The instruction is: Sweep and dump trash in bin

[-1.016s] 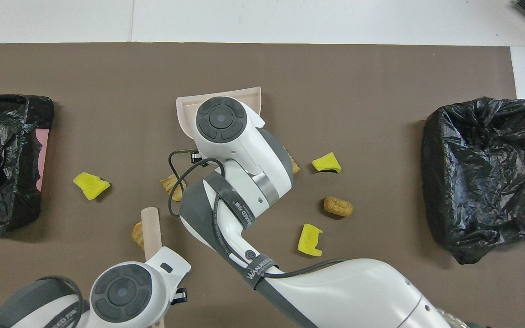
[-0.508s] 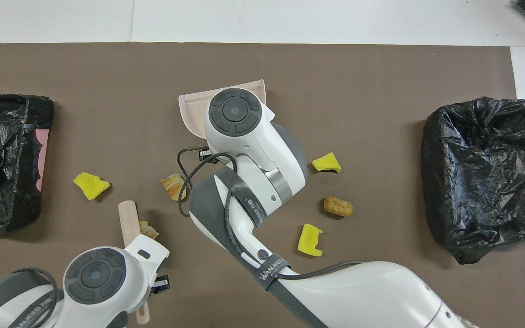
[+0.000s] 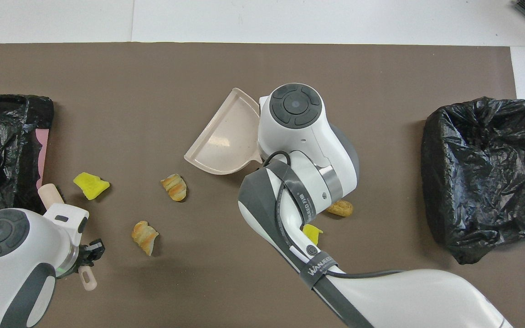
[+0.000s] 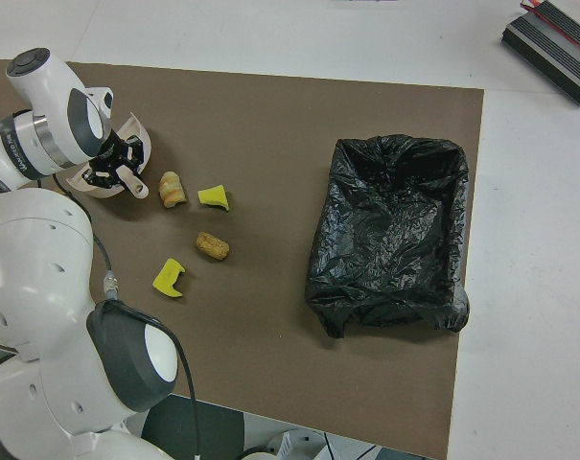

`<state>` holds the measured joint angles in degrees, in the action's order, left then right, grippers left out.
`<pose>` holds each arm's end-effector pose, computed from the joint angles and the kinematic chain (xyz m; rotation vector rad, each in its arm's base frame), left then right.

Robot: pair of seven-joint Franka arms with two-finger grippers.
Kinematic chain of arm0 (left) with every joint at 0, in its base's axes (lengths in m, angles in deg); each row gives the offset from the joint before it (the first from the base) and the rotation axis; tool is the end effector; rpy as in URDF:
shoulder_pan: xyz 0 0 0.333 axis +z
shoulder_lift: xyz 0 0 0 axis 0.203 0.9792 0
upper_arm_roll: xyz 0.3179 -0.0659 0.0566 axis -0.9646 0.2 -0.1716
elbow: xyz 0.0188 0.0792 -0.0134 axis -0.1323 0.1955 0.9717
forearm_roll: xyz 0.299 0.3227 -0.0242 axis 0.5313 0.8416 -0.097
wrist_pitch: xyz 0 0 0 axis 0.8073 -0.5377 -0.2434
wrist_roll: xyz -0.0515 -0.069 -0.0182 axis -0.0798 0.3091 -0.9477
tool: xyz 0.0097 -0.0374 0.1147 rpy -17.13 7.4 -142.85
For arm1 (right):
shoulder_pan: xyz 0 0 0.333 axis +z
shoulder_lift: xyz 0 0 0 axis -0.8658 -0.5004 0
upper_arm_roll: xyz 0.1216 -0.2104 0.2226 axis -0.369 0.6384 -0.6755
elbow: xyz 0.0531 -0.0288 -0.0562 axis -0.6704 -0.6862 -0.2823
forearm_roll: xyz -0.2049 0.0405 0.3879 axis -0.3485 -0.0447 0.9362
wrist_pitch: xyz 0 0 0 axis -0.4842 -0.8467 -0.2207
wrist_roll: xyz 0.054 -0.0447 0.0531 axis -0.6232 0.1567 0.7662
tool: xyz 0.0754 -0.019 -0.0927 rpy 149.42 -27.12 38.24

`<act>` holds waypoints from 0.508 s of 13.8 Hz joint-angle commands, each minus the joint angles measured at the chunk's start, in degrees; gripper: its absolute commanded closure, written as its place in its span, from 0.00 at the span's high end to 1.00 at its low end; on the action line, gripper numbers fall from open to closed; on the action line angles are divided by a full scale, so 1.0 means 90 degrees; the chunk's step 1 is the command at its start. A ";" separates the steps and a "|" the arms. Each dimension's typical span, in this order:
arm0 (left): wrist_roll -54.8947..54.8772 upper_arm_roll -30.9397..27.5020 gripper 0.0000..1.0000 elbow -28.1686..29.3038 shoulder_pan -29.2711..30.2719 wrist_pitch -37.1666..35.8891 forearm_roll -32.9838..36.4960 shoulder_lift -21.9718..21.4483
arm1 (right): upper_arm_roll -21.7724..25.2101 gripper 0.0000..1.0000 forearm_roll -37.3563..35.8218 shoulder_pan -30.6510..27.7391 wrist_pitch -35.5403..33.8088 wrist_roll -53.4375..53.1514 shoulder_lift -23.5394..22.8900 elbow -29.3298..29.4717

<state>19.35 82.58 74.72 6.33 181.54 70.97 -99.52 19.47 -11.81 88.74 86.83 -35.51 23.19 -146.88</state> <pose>0.4145 -0.0420 0.3418 -2.8274 -0.6286 0.3243 0.6111 0.3786 0.3764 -2.6624 -1.5366 0.1246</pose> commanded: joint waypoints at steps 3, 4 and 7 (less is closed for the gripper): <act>-0.0960 0.0084 0.00 -0.0026 0.0491 0.0353 0.0092 0.0290 | -0.0043 0.00 -0.0080 0.0036 0.0130 0.1714 0.0777 -0.1178; -0.1067 0.0093 0.00 -0.0026 0.0413 0.0373 0.0082 0.0300 | -0.0053 0.00 -0.0080 0.0046 0.0160 0.1928 0.0817 -0.1257; -0.1545 0.0094 0.00 -0.0016 0.0101 0.0383 0.0014 0.0310 | -0.0043 0.00 -0.0236 0.0338 0.0179 0.1902 0.0768 -0.1365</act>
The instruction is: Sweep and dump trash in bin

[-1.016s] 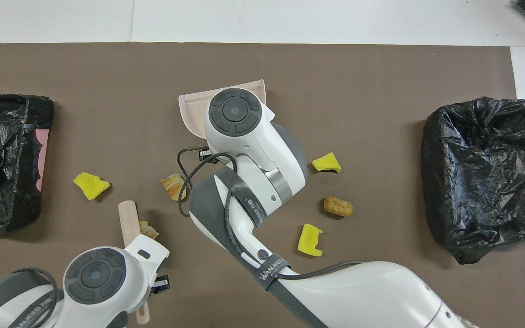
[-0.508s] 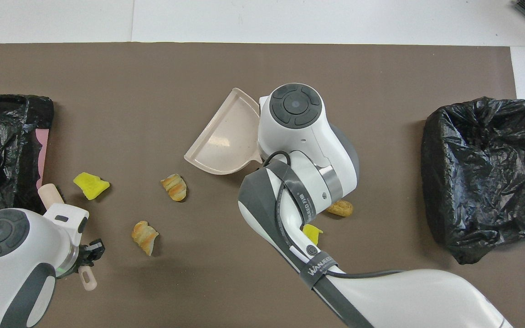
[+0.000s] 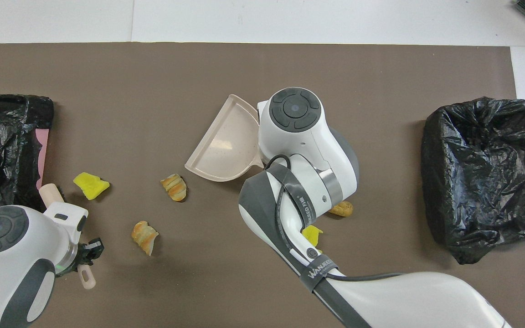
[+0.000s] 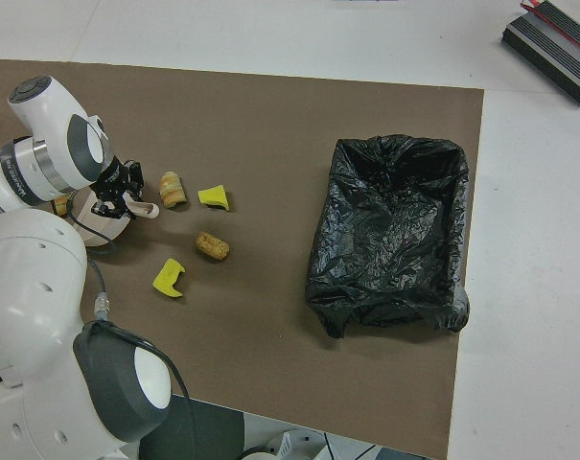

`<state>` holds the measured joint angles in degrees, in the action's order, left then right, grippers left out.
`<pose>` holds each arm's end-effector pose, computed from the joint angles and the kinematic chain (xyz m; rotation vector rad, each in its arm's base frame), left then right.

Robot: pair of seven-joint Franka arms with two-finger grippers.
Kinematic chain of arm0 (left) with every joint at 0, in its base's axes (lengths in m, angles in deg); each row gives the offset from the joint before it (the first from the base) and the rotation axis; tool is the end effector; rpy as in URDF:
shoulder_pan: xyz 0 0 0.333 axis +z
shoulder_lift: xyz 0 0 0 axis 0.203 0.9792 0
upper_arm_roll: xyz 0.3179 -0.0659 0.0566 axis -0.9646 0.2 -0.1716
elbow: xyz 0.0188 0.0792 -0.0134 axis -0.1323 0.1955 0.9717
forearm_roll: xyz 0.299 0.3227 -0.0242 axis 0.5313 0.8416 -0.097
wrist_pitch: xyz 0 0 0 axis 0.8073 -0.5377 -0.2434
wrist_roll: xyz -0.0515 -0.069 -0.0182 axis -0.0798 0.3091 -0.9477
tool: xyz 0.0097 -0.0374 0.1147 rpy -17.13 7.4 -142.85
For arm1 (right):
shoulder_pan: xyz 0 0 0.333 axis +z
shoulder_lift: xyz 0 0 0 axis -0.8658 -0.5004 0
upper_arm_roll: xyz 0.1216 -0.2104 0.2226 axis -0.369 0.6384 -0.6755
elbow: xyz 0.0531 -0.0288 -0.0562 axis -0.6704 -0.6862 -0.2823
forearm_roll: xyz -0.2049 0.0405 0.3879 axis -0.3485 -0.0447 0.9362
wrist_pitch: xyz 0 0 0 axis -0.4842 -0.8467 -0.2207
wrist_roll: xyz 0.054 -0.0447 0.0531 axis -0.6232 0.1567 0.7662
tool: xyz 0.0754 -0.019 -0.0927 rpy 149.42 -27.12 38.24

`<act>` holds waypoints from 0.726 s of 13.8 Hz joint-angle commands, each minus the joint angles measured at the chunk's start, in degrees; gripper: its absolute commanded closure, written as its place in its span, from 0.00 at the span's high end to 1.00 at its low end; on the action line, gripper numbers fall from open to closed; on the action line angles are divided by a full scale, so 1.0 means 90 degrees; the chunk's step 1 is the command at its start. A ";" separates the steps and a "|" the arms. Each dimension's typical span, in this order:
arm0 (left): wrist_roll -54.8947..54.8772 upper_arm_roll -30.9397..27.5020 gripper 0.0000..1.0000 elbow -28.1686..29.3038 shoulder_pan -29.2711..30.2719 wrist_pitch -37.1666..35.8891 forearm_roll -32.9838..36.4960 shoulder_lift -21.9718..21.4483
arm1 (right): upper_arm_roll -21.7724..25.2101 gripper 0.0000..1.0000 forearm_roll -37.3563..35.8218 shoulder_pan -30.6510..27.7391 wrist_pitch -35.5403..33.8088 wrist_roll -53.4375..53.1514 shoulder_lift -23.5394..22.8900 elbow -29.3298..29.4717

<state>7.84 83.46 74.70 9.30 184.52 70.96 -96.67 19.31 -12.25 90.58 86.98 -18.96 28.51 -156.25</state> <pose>0.4230 -0.0281 0.3235 -2.8955 -0.3899 0.3614 0.5618 0.3771 0.3596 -2.3683 -1.9430 0.2166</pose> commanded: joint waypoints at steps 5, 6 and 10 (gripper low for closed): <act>-0.0941 -0.0003 0.00 -0.0004 -0.0971 0.0343 -0.0132 0.0198 | -0.0035 0.00 -0.0452 0.0134 0.0953 0.0112 0.0186 -0.0783; -0.0961 -0.0003 0.00 -0.0004 -0.1156 0.0499 -0.0229 0.0257 | -0.0035 0.00 -0.0452 0.0144 0.1051 0.0122 0.0186 -0.0832; -0.1185 -0.0003 0.00 -0.0024 -0.1928 0.0891 -0.0765 0.0433 | -0.0035 0.00 -0.0452 0.0153 0.1100 0.0102 0.0157 -0.0842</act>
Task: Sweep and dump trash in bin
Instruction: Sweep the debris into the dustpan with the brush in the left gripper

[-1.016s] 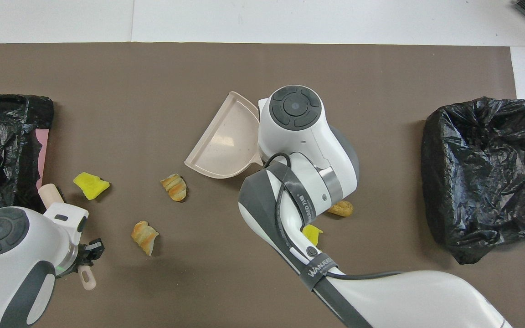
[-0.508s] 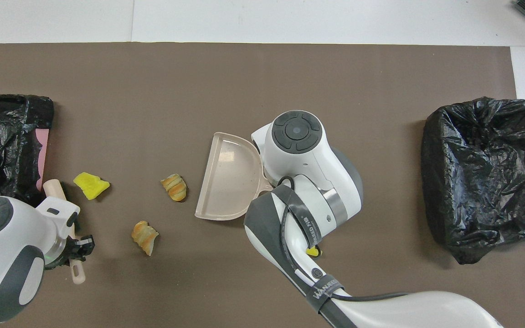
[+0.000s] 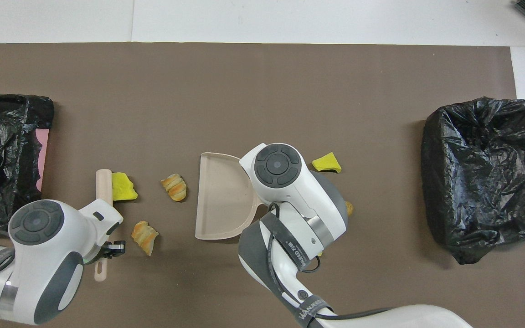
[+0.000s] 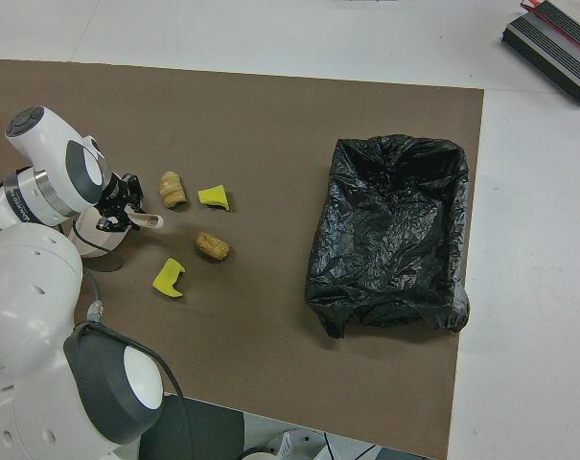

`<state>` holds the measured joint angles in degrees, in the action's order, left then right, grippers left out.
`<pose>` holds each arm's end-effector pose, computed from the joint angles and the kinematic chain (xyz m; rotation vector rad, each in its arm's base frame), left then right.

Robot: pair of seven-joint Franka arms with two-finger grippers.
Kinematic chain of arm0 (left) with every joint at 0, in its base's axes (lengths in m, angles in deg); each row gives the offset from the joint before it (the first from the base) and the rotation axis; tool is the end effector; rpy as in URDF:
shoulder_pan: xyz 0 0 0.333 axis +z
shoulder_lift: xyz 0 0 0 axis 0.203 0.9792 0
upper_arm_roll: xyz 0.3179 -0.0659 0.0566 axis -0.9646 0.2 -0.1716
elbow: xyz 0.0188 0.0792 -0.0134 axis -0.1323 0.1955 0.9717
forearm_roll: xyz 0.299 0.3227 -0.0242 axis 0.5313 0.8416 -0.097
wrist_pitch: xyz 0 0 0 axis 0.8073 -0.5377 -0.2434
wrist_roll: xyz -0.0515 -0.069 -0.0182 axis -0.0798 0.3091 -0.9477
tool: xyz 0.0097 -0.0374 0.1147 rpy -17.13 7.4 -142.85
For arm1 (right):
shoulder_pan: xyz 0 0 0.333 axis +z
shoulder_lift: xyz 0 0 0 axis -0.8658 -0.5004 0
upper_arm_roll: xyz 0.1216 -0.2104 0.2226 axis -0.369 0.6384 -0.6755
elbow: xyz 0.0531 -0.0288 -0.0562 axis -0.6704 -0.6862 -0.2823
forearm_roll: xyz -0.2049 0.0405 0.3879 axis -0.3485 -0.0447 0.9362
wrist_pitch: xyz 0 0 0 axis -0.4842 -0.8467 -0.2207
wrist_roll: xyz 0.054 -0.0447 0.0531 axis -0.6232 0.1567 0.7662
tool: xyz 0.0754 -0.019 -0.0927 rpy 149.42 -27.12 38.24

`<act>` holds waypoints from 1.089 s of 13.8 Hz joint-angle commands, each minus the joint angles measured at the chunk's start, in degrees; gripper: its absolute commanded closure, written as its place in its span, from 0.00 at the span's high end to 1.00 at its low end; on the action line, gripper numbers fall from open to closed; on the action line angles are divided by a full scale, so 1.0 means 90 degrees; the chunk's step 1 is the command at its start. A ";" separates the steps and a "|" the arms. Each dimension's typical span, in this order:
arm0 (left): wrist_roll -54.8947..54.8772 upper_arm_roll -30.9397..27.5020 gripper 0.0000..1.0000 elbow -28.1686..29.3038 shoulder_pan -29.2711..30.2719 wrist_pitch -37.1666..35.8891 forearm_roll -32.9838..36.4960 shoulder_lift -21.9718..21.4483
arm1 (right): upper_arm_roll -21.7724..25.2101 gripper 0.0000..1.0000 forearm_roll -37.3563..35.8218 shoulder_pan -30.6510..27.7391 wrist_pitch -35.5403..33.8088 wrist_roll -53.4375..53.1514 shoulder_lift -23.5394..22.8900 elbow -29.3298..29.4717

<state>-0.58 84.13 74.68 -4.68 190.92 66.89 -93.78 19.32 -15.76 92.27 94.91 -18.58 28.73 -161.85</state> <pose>0.4136 -0.1451 0.3074 -2.9917 0.1541 0.2940 0.5456 0.3848 0.3243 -2.3556 -2.0579 0.1607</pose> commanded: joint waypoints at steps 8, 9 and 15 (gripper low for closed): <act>-0.0309 -0.0078 0.00 -0.0401 -0.1645 0.0093 -0.1865 0.0121 | -0.0046 0.00 -0.0014 -0.0073 0.0219 0.0001 0.0133 -0.0297; -0.0203 -0.0078 0.00 -0.0547 -0.1684 -0.0033 -0.2012 0.0102 | -0.0046 0.00 -0.0004 -0.0083 0.0171 0.0060 0.0133 -0.0288; 0.1757 -0.0127 0.00 -0.0930 -0.1509 -0.1859 -0.1431 -0.0307 | -0.0046 0.00 -0.0062 -0.0054 0.0102 0.1074 0.0201 -0.0239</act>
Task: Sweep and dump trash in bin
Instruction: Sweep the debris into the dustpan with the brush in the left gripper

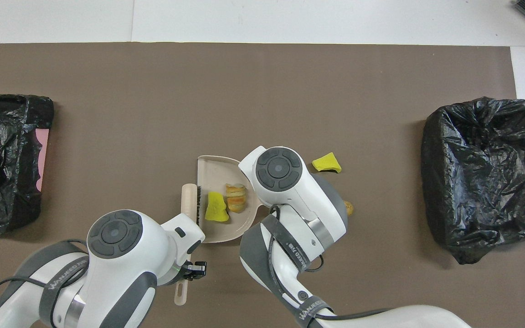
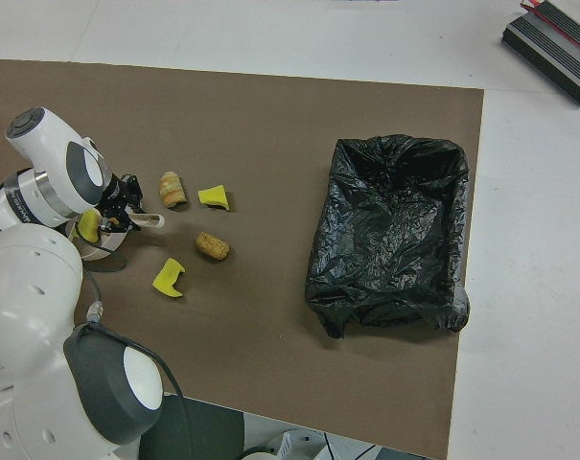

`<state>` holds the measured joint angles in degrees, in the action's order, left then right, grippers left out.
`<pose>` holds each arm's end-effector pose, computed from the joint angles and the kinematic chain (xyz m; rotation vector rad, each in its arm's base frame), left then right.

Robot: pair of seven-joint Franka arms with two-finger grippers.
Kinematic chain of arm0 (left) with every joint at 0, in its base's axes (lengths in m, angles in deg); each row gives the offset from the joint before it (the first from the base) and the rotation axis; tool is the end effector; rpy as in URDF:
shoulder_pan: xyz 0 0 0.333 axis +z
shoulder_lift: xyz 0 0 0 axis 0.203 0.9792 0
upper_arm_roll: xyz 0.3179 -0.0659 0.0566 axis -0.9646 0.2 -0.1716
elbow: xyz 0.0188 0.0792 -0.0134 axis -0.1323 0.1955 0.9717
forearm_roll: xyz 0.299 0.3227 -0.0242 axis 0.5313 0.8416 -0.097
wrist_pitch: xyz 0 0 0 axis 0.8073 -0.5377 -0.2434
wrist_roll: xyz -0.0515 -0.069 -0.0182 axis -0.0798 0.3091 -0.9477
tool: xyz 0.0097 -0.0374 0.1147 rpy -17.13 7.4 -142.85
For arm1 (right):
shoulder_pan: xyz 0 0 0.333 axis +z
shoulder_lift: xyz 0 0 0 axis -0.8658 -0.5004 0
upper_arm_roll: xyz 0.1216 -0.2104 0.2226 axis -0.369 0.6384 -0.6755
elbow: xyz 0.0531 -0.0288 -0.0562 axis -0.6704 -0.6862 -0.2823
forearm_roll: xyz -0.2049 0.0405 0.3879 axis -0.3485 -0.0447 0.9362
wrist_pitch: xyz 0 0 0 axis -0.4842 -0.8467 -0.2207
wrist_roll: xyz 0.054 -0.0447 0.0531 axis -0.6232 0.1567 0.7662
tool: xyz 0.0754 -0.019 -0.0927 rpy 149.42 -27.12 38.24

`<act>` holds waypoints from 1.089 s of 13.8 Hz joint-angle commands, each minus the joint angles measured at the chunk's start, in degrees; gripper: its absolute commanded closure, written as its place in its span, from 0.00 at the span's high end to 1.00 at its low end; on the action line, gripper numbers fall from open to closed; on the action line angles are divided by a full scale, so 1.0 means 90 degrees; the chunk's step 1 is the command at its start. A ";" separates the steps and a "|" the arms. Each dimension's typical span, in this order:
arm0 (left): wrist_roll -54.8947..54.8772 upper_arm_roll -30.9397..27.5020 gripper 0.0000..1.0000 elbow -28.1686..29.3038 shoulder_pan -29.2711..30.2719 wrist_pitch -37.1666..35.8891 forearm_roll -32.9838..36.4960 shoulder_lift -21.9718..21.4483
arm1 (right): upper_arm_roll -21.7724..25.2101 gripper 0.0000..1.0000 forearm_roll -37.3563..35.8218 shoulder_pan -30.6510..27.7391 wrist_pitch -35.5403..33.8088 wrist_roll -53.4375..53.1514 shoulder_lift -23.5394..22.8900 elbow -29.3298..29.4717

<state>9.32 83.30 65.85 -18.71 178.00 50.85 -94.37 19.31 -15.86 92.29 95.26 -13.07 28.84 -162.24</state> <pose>0.3738 -0.2680 0.3704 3.0732 -0.0521 -0.5289 0.5445 0.3844 0.3228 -2.2501 -2.1683 0.1581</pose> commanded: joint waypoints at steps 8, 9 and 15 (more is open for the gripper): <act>0.2233 -0.0015 0.00 0.0646 0.0685 -0.1373 0.1194 -0.0837 | -0.0054 0.00 -0.0217 0.0256 -0.0063 0.0816 0.0365 -0.0342; 0.2253 -0.0006 0.00 0.0812 0.0685 -0.1305 0.1194 -0.0867 | -0.0045 0.00 -0.0217 0.0256 -0.0054 0.0660 0.0385 -0.0410; 0.2292 0.0014 0.00 0.1116 0.0510 0.0040 0.0640 -0.0721 | -0.0054 0.00 -0.0217 0.0315 -0.0034 -0.0141 0.0395 -0.0508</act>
<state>29.21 83.25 74.73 -13.09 174.27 59.09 -100.04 19.17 -16.90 94.96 94.98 -10.90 30.93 -165.20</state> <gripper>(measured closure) 0.731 0.674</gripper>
